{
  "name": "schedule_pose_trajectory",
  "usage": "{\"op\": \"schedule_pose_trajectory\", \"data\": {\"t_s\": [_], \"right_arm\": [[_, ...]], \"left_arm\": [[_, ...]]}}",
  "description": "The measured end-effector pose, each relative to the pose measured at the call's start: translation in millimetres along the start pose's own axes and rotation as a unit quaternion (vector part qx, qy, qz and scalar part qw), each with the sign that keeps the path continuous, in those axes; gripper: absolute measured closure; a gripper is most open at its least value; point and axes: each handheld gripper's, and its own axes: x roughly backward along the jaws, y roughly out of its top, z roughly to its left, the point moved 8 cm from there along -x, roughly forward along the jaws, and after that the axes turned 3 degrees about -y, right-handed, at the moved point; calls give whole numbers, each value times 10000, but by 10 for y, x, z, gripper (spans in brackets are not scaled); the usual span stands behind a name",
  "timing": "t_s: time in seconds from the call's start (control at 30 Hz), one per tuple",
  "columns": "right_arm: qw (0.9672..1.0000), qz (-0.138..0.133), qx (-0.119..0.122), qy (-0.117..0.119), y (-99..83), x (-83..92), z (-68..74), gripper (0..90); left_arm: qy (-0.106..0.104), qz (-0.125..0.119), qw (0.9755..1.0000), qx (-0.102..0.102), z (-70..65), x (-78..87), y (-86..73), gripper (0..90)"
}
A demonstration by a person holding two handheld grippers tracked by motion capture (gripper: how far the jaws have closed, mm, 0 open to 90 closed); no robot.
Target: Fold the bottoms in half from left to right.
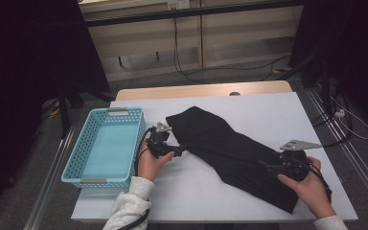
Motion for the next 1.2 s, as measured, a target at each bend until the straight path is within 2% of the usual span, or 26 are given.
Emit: {"op": "schedule_pose_trajectory", "data": {"t_s": [0.1,0.23,0.4,0.47,0.6,0.67,0.87,0.93,1.1,1.2], "right_arm": [[9999,-26,19,128,47,-64,106,296],[9998,-2,81,157,81,-162,205,241],[9993,33,244,266,113,-289,362,219],[9990,26,333,300,131,-320,423,223],[9982,6,434,421,167,-344,537,263],[9976,45,487,494,165,-351,591,287],[9971,-18,443,613,185,-299,667,290],[9963,-43,480,708,178,-261,709,354],[9933,71,668,945,90,-268,838,535],[9914,162,798,1023,35,-293,901,571]], "left_arm": [[11,-7,10000,14,1,8,-7,128],[24,31,9999,107,7,5,-63,122],[48,59,9999,90,17,46,-88,116],[88,79,9999,74,9,72,-113,115],[20,120,9999,27,-63,50,-144,108],[25,151,9999,-68,-84,51,-146,107],[12,126,9999,-37,-103,45,-147,105],[16,151,9998,-85,-104,41,-149,104],[36,98,9999,-7,-96,46,-137,103],[33,145,9999,-55,-90,44,-144,103]]}}
